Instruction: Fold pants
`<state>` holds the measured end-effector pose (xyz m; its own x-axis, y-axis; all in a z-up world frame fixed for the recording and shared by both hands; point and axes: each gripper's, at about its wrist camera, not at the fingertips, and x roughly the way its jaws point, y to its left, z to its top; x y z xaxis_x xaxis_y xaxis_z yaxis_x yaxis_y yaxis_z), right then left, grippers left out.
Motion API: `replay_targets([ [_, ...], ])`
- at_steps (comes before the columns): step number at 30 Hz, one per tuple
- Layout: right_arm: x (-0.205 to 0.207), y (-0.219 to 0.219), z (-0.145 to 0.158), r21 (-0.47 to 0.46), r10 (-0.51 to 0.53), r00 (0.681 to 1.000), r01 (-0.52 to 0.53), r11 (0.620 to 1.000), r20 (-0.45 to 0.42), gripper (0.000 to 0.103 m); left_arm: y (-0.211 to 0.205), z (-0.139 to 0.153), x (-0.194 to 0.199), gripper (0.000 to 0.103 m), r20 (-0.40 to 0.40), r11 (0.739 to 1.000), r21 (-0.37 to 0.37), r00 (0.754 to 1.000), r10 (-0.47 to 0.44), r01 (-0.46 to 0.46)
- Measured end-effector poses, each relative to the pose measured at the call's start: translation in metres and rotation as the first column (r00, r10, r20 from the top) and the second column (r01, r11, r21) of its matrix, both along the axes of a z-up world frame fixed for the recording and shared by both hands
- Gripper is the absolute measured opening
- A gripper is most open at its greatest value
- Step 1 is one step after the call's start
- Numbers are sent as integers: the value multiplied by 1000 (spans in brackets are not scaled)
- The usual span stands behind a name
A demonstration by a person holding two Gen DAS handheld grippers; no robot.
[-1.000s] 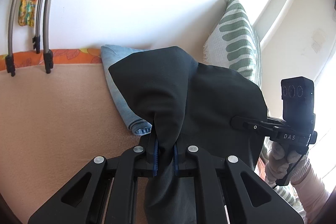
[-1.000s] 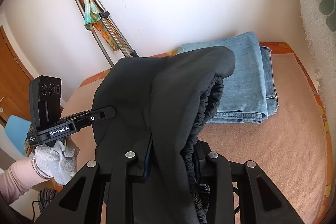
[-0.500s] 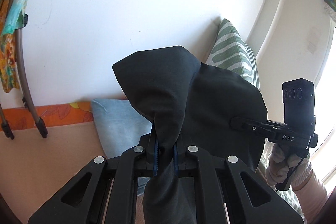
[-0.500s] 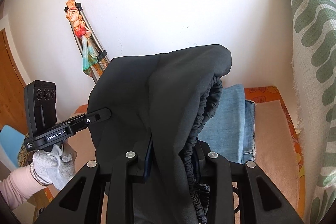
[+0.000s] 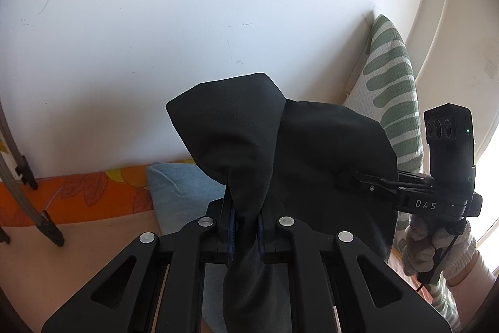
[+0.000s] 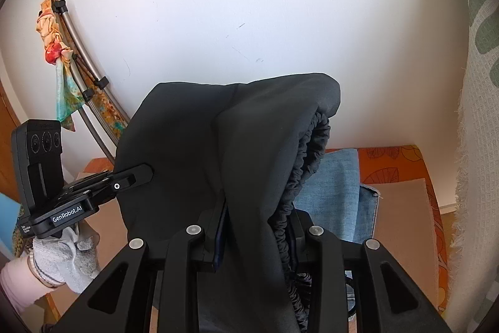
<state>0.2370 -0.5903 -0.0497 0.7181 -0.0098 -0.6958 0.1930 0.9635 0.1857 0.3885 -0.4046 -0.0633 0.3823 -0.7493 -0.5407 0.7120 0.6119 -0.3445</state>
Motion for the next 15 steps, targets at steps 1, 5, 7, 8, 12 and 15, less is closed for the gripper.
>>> replay_targets([
  [1,5,-4,-6,-1,-4,1000,4,1000,-9,30,-2,-5,6,9,-9,1000,9,1000,6,-6],
  [5,19,-20,-28,19,-30,999,31,999,-36,31,-12,-26,21,9,-6,997,73,999,32,-31],
  [7,24,-27,-38,26,-37,998,39,999,-52,33,-17,-33,23,11,6,993,106,999,43,-43],
  [8,26,-30,-42,21,-44,997,45,999,-60,37,-19,-35,24,14,19,990,129,998,55,-57],
  [12,33,-36,-49,-30,-111,989,109,994,-98,53,-21,-41,35,21,12,977,176,992,123,-123],
  [15,31,-40,-48,-65,-172,980,166,984,-101,66,-13,-39,40,21,2,972,178,988,157,-155],
])
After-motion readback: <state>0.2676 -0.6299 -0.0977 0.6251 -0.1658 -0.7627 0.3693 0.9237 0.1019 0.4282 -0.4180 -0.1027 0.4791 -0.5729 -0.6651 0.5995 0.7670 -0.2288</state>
